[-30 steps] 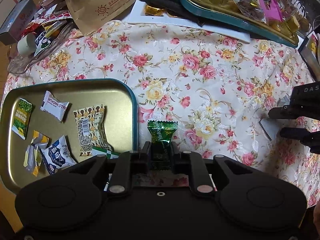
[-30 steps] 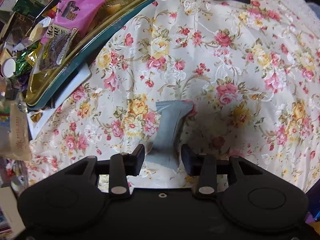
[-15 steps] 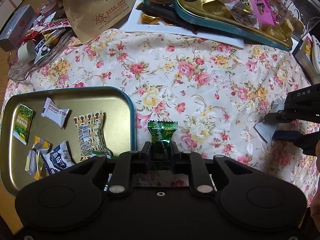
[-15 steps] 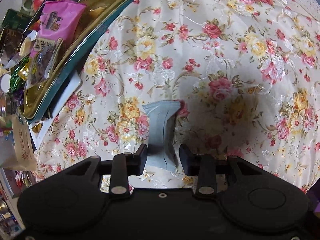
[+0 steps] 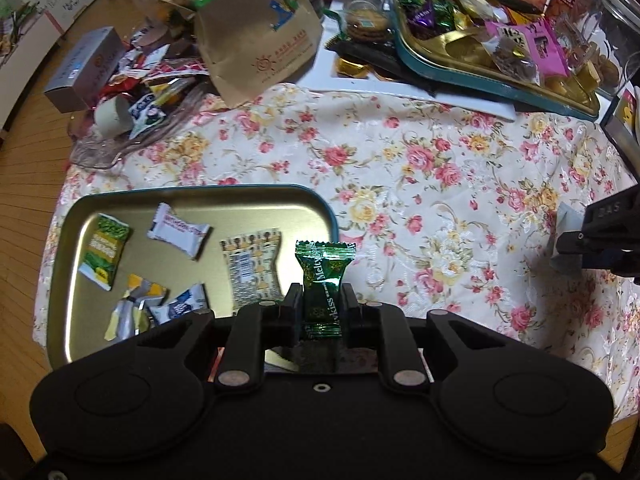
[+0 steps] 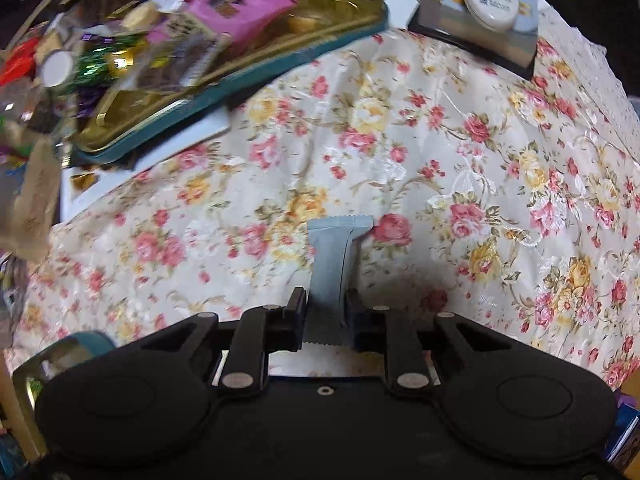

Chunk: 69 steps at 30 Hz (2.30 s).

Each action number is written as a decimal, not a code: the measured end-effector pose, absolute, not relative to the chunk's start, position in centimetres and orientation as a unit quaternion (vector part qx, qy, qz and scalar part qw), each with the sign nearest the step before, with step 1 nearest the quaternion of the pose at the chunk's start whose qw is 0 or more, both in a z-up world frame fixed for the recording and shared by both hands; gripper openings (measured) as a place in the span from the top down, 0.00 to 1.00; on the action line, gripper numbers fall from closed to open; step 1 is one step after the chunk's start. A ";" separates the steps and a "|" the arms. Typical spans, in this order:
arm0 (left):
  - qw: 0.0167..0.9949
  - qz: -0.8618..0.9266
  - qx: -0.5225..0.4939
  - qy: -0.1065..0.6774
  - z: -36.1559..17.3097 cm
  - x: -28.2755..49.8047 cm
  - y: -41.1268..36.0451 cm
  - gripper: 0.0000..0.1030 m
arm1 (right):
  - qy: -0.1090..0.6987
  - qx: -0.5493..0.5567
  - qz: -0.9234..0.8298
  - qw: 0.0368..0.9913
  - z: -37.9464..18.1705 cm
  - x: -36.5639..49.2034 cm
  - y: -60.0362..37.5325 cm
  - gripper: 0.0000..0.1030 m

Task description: Organize snacks

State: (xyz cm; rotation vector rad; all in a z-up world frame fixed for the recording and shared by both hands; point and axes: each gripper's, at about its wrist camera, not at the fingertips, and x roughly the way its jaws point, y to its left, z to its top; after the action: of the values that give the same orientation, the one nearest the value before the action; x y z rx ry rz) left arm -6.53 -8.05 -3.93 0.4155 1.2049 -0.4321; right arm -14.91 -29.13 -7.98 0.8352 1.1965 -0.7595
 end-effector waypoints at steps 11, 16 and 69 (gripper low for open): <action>0.816 -0.171 0.172 0.525 -0.4 -7.3 -2.9 0.76 | 0.487 0.385 -0.230 0.750 -0.8 -17.2 -20.4 0.79; 0.830 -0.147 0.148 0.518 0.6 -6.5 0.6 0.76 | 0.489 0.367 -0.191 0.768 0.1 -17.5 -15.9 0.79; 0.842 -0.067 0.079 0.529 1.4 -5.0 11.1 0.68 | 0.485 0.182 -0.114 0.848 2.1 -12.9 -3.9 0.61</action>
State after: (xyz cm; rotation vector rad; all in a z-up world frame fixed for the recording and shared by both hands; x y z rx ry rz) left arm -4.99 11.14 1.36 0.1660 1.1179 -0.1425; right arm -12.95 -3.87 2.12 0.3839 1.0230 -0.2401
